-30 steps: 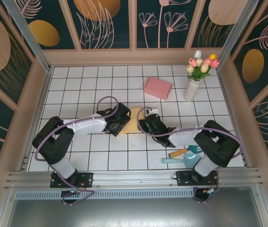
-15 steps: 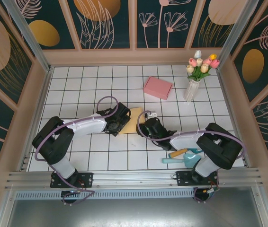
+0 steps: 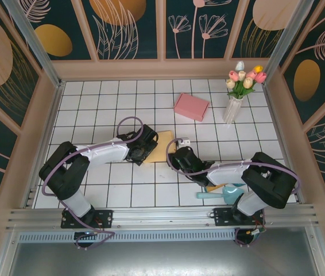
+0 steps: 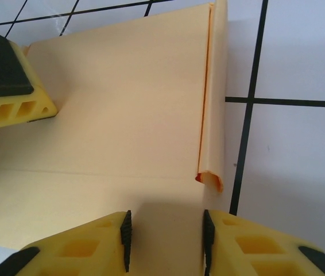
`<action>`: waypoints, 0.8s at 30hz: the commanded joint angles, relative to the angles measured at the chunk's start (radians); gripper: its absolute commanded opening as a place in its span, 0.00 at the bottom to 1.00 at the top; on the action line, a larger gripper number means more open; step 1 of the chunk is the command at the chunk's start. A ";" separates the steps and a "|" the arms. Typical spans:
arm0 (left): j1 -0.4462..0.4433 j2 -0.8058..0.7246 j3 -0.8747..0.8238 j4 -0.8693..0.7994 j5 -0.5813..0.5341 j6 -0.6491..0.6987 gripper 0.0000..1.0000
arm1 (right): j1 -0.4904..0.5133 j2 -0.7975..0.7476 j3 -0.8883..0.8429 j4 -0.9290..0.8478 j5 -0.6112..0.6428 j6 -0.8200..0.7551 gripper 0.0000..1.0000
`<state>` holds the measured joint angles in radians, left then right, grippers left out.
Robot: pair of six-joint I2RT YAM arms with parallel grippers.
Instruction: Fold the paper box
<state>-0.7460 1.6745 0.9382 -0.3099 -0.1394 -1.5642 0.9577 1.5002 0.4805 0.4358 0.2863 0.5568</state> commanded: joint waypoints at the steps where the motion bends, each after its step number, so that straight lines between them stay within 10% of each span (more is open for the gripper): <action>1: 0.020 0.026 -0.020 -0.051 -0.037 -0.012 0.78 | 0.029 -0.011 -0.023 -0.057 -0.026 -0.006 0.38; 24: 0.023 0.033 -0.017 -0.084 -0.054 0.015 0.79 | 0.010 0.056 -0.073 0.061 0.010 -0.029 0.31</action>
<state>-0.7441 1.6745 0.9386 -0.3096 -0.1402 -1.5528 0.9623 1.5211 0.4381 0.5102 0.3138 0.5442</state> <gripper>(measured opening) 0.787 0.313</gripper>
